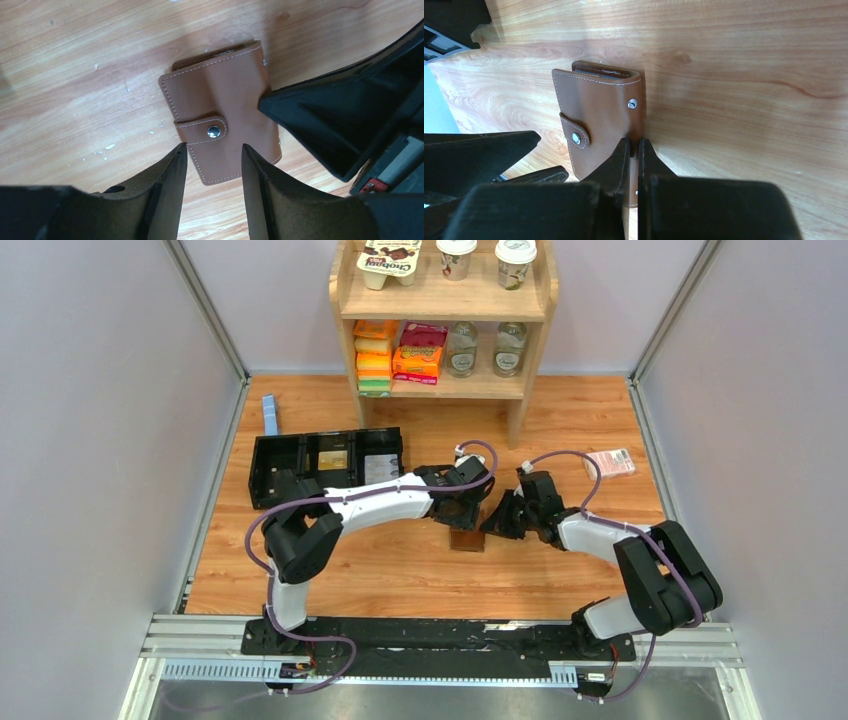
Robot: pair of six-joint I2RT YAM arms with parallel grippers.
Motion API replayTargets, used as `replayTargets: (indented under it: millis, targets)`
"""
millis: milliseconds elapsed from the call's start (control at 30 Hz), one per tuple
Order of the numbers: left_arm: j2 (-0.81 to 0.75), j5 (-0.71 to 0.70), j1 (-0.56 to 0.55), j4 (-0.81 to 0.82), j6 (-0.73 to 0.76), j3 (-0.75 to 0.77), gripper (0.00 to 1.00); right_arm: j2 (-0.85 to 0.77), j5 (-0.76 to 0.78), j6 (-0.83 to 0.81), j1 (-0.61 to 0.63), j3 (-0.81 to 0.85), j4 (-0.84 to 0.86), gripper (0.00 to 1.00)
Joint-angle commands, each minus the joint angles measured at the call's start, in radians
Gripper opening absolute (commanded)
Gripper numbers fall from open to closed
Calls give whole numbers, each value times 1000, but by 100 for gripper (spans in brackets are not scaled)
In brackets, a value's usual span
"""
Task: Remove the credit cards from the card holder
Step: Open the card holder at the center of the board.
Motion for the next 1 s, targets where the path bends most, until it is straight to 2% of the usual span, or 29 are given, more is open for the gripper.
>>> replayTargets:
  millis: [0,600,700,733,833,933,967]
  targets:
    - [45,-38,-19,-40,52,82,51,23,54,-5,8,-15,9,0]
    - [204,-53,-30,-112,117,130,49,45,62,-19,9,-7,-5,0]
    - [188,-65,-30,-109,120,119,41,47,59,-20,9,-6,-5,0]
    - [184,-70,-30,-100,120,115,35,51,56,-20,12,-6,-3,0]
    - [153,-91,-30,-81,131,107,31,56,51,-22,11,-6,-3,0]
    - [125,-107,-29,-58,146,105,19,62,45,-25,11,-6,-3,0]
    - [110,-113,-29,-44,151,96,11,65,45,-27,11,-4,-3,0]
